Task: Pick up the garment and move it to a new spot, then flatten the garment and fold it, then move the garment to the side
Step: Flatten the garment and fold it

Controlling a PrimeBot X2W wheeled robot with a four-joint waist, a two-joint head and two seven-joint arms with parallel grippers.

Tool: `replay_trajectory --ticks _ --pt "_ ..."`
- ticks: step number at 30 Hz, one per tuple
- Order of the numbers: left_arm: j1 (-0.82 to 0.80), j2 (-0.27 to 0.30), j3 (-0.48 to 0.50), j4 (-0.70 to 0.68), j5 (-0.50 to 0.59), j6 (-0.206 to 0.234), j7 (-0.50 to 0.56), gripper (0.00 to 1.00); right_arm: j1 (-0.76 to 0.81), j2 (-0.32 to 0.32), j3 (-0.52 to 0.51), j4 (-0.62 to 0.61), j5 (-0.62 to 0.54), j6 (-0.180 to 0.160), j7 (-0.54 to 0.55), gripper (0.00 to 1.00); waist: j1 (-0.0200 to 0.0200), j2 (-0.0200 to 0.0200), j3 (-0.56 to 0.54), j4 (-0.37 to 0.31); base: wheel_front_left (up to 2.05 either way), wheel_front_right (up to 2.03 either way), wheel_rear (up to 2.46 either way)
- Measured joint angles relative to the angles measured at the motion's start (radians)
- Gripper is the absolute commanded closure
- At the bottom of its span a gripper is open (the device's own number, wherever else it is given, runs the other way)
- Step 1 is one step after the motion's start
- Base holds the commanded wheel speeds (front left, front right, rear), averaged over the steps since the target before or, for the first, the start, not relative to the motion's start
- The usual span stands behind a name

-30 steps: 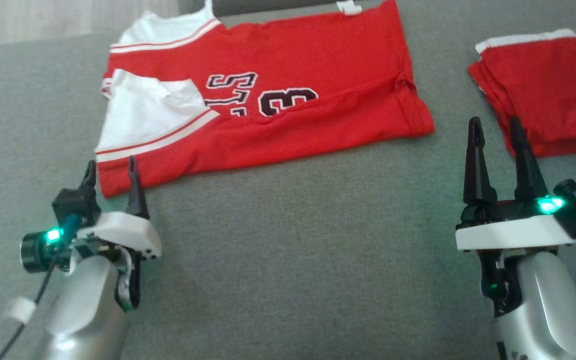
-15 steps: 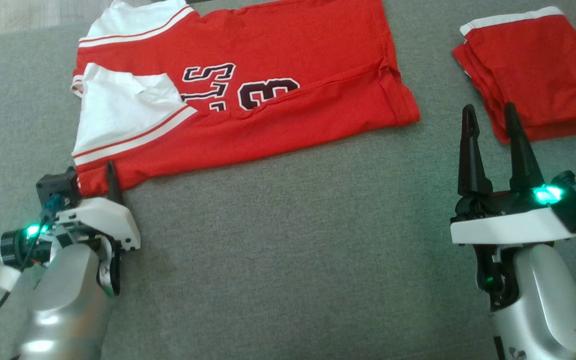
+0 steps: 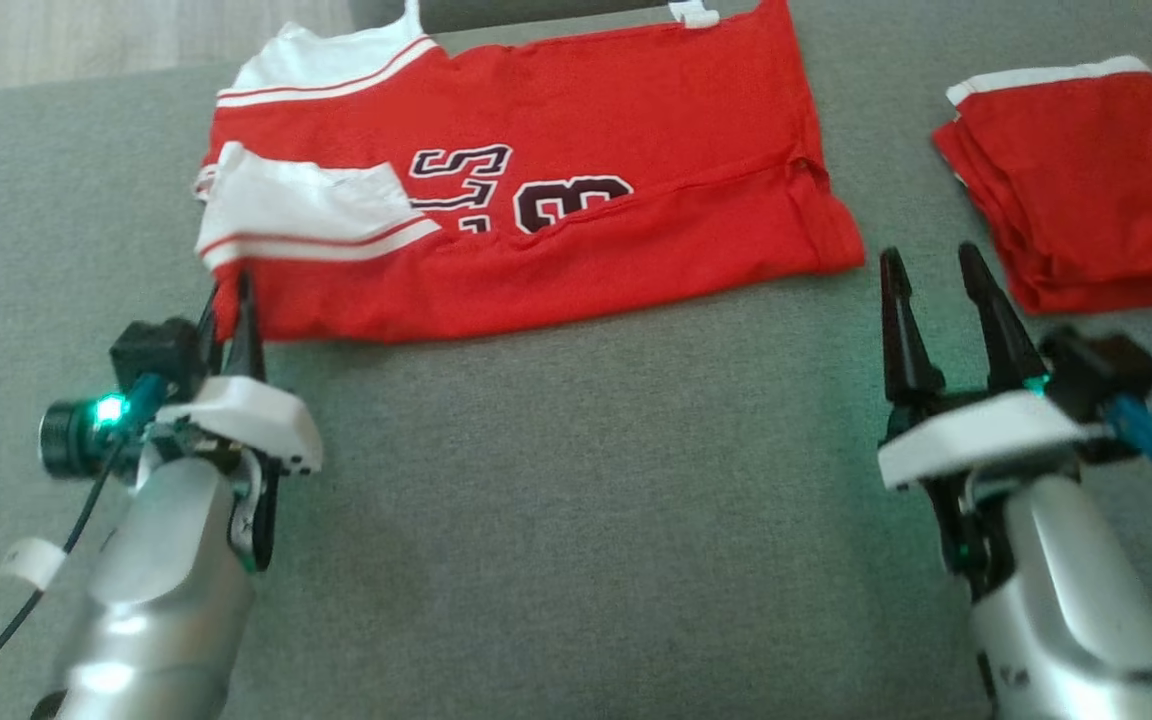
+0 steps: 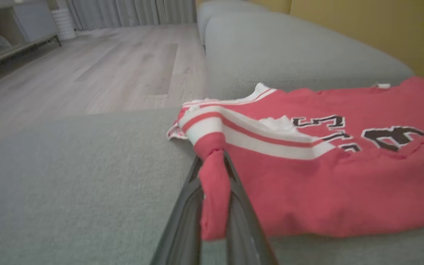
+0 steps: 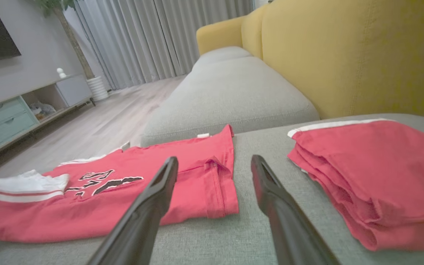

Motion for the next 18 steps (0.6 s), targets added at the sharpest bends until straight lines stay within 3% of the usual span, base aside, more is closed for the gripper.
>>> replay_trajectory --ticks 7,18 --pt "-0.017 0.002 -0.034 -0.102 0.031 -0.007 -0.016 1.0 -0.146 0.0 -0.028 0.178 -0.047 0.0 0.158 0.0 0.0 0.0 0.008 0.02 0.0 0.0 0.0" --pt "-0.025 -0.007 -0.071 -0.165 0.043 -0.008 -0.017 1.0 -0.348 -0.003 -0.082 0.507 -0.101 0.0 0.28 0.0 0.0 0.0 0.048 0.067 0.0 0.0 0.0"
